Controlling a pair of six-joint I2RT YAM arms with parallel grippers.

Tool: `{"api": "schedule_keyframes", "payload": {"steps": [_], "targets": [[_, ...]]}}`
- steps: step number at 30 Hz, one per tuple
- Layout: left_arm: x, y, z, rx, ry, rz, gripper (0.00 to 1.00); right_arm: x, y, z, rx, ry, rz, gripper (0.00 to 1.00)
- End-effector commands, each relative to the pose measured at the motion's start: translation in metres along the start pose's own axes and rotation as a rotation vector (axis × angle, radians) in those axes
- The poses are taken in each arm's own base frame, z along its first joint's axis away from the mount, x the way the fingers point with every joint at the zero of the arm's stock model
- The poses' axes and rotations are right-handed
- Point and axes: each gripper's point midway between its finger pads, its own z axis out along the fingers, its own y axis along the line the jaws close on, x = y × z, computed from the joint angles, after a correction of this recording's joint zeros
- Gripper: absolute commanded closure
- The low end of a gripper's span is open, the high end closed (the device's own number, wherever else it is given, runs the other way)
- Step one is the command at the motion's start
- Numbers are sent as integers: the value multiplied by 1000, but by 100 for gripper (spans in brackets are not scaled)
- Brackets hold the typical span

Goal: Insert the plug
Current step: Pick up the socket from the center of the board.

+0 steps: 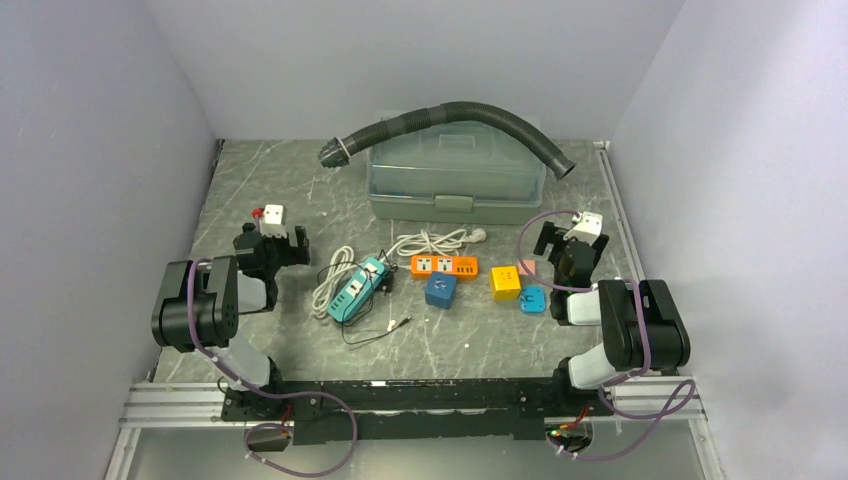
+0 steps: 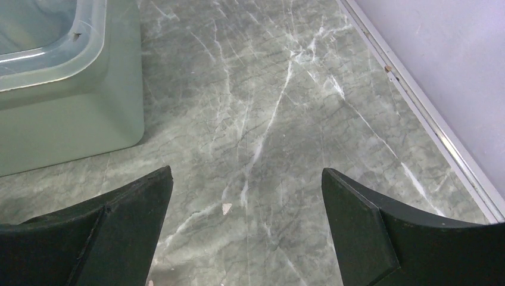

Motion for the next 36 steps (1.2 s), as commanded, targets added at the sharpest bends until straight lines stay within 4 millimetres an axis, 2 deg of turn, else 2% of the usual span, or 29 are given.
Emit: {"api": "schedule_keyframes", "payload": {"steps": [1,5,8,9,10,11,12,13,15,17,22,24,25,27,30,35,36], "targets": [[-18,4,5,-16,-51,-11,1,-19,1,2,-6,-68,19,0],[-17,4,5,-17,-51,-10,1,-20,0,2,-2,-72,20,0],[-24,9,4,-14,-55,-43,1,-24,-14,0,90,-63,64,0],[-38,15,2,-15,-46,-92,1,-28,-11,0,88,-64,60,0],[-43,20,1,-2,5,-132,1,-30,-9,0,99,-49,52,0],[-39,19,-1,33,101,-154,1,-30,-11,-1,120,-15,60,0],[-46,16,-1,81,140,-114,1,-31,-12,-1,141,20,83,0],[-59,18,0,100,157,-72,1,-30,-12,-1,154,67,98,0],[-66,20,-7,98,181,-90,1,-36,-5,6,145,166,79,0],[-72,22,-16,105,181,-119,1,-38,3,8,136,221,138,0],[-94,16,-42,165,220,-199,1,-83,48,-6,-54,172,560,0],[-106,8,-53,232,247,-214,1,-97,67,-17,-173,163,616,0],[-109,1,-59,278,271,-217,1,-106,75,-20,-231,153,601,0],[-118,-14,-70,374,284,-201,1,-108,96,-30,-297,213,524,0],[-117,-32,-85,464,321,-182,1,-110,130,-53,-313,203,355,0],[-91,-70,-107,552,441,-43,1,-100,188,-102,-447,220,199,0],[-84,-77,-111,571,455,-12,1,-96,205,-115,-487,234,160,0]]}}
